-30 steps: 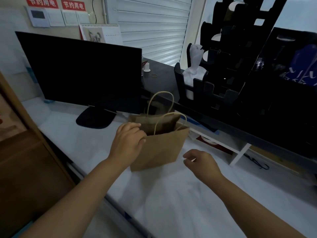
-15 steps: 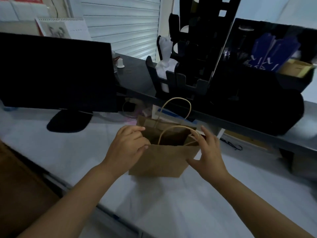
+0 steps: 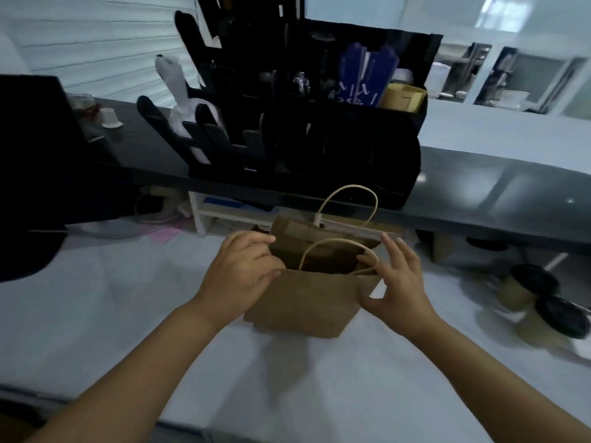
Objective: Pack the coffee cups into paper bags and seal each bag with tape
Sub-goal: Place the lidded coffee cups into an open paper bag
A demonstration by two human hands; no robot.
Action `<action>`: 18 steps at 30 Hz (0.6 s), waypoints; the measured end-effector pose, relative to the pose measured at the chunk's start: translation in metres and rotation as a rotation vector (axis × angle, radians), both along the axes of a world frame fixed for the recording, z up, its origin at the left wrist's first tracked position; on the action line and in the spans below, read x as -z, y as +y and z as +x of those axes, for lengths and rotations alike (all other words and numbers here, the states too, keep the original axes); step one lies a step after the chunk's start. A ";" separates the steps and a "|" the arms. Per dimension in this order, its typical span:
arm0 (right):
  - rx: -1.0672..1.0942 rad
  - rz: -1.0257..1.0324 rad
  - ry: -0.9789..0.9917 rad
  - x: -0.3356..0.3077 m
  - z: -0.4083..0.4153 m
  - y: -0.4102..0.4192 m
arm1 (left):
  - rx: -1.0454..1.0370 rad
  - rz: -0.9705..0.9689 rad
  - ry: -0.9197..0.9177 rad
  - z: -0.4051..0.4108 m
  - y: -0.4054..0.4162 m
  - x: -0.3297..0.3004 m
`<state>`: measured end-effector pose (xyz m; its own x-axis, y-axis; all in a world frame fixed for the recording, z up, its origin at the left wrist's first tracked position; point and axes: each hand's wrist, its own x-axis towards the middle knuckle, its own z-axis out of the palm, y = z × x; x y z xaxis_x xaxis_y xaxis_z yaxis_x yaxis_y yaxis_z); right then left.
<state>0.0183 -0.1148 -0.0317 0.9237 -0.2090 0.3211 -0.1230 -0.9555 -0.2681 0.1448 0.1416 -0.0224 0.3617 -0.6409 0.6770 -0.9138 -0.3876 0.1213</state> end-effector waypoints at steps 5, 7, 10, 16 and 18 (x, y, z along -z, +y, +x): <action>0.120 0.080 0.007 -0.003 -0.043 -0.047 | 0.043 -0.011 -0.012 -0.028 -0.057 -0.004; 0.149 0.103 0.015 -0.004 -0.058 -0.063 | 0.056 -0.002 -0.004 -0.040 -0.076 -0.002; 0.181 0.138 0.014 -0.003 -0.081 -0.089 | 0.085 -0.001 0.016 -0.058 -0.109 0.002; 0.225 0.198 -0.001 0.004 -0.122 -0.139 | 0.108 0.013 0.059 -0.089 -0.166 0.009; 0.244 0.201 -0.012 0.007 -0.134 -0.153 | 0.101 0.022 0.077 -0.098 -0.185 0.012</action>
<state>-0.1153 -0.2681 -0.0387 0.8351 -0.4841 0.2614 -0.3376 -0.8260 -0.4514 0.0470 -0.0433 -0.0341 0.3450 -0.6912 0.6350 -0.9366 -0.2977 0.1848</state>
